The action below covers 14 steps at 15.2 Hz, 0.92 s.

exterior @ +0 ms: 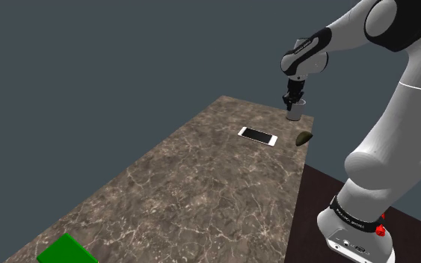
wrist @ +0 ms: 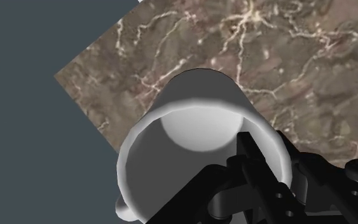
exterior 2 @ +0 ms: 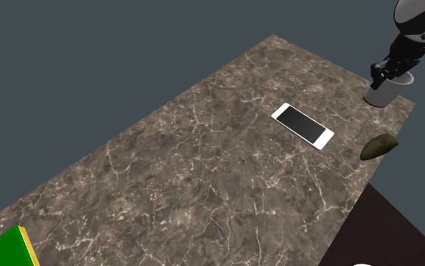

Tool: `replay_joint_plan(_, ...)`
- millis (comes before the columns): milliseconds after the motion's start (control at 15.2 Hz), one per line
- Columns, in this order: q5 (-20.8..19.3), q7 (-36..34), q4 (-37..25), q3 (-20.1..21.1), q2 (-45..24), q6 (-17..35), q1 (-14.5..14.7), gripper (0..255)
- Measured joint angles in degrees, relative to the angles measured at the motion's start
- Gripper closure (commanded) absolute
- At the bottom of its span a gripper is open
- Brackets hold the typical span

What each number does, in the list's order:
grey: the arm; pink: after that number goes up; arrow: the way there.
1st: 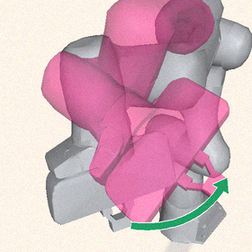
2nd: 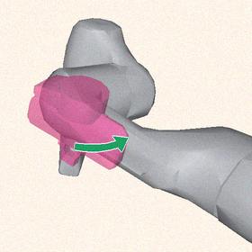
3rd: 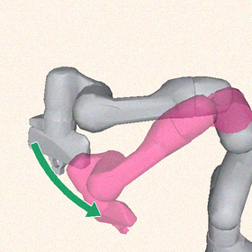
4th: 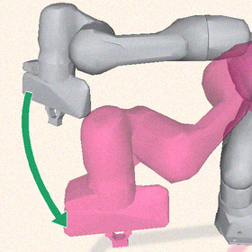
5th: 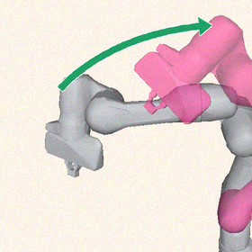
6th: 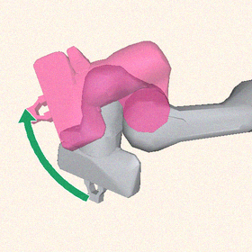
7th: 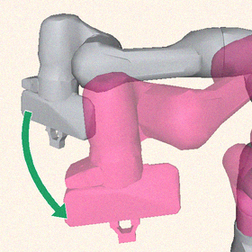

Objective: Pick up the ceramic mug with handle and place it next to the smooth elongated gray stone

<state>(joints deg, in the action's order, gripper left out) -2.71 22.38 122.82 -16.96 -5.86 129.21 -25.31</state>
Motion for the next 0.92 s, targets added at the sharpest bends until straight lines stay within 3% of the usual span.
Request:
replay_joint_plan(66,0.0,0.0,0.0,0.0,0.0,0.0,0.0,0)
replay_joint_plan(462,0.0,0.0,0.0,0.0,0.0,0.0,0.0,0)
replay_joint_plan(924,-1.0,-0.7,-3.3,0.1,3.6,-6.7,0.4,0)
